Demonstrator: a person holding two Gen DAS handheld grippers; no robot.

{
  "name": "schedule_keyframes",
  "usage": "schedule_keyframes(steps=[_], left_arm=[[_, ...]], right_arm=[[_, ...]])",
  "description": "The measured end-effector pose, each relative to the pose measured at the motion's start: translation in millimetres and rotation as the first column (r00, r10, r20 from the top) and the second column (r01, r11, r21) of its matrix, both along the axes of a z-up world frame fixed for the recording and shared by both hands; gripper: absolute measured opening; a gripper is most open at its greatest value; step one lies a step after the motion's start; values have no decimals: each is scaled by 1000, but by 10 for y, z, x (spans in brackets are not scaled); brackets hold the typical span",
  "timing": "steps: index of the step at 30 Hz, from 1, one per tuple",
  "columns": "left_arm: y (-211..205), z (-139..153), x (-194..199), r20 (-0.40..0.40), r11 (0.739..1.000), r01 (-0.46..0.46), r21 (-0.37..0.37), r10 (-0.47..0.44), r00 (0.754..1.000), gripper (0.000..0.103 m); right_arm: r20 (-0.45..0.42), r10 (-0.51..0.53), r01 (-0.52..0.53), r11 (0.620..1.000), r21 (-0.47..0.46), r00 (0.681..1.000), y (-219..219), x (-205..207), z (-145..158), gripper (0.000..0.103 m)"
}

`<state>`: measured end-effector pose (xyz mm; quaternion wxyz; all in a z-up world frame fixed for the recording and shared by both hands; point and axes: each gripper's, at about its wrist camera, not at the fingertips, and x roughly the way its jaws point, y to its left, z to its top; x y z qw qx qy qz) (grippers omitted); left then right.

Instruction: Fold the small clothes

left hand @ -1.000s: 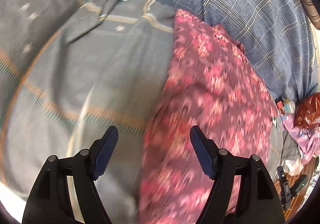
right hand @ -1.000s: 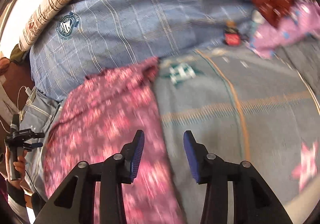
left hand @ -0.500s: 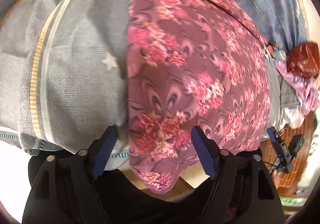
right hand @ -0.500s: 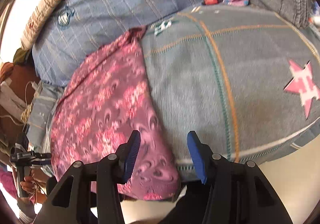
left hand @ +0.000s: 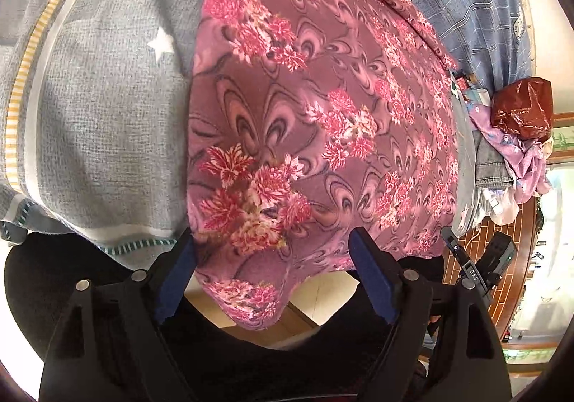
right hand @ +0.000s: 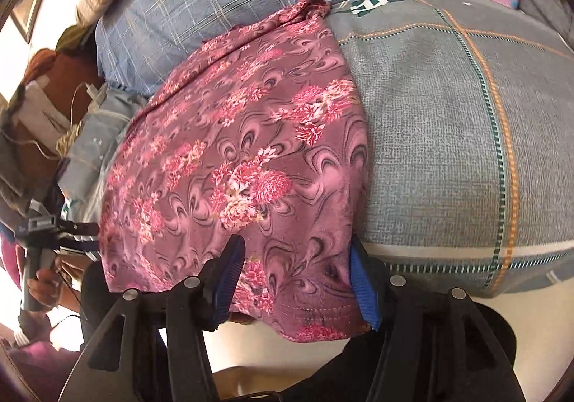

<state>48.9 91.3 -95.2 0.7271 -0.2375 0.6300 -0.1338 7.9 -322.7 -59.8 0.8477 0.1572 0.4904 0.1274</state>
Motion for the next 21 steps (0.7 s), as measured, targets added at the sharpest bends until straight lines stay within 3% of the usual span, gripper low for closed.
schedule_keyframes(steps=[2, 3, 4, 5, 6, 7, 13, 17, 21], left_arm=[[20, 0, -15, 18, 1000, -18, 4, 18, 1000, 79], [23, 9, -27, 29, 1000, -23, 19, 23, 999, 69], [21, 26, -45, 45, 999, -25, 47, 23, 999, 54], [33, 35, -56, 61, 998, -23, 62, 19, 998, 42], [31, 43, -68, 75, 998, -15, 68, 10, 997, 11], [30, 21, -71, 70, 998, -5, 55, 1, 998, 7], [22, 15, -71, 84, 1000, -17, -5, 17, 996, 6], [30, 226, -69, 131, 994, -13, -111, 28, 991, 6], [4, 505, 12, 202, 988, -3, -154, 34, 979, 6]], right_arm=[[7, 12, -12, 999, -31, 1000, 15, 3, -1, 49], [10, 11, -10, 998, -66, 1000, 26, 1, 0, 42], [9, 4, -3, 995, -104, 1000, 17, 7, 2, 23], [7, -4, 5, 993, -116, 1000, -14, 3, 6, 9], [2, -19, 19, 996, -85, 1000, -71, 4, 4, 8], [-3, -29, 28, 998, -60, 1000, -100, 1, 1, 8], [-19, -50, 51, 997, 58, 999, -197, -17, 60, 7], [-27, -75, 79, 979, 186, 997, -325, -31, 140, 4], [18, -84, 75, 948, 309, 996, -396, 9, 331, 4]])
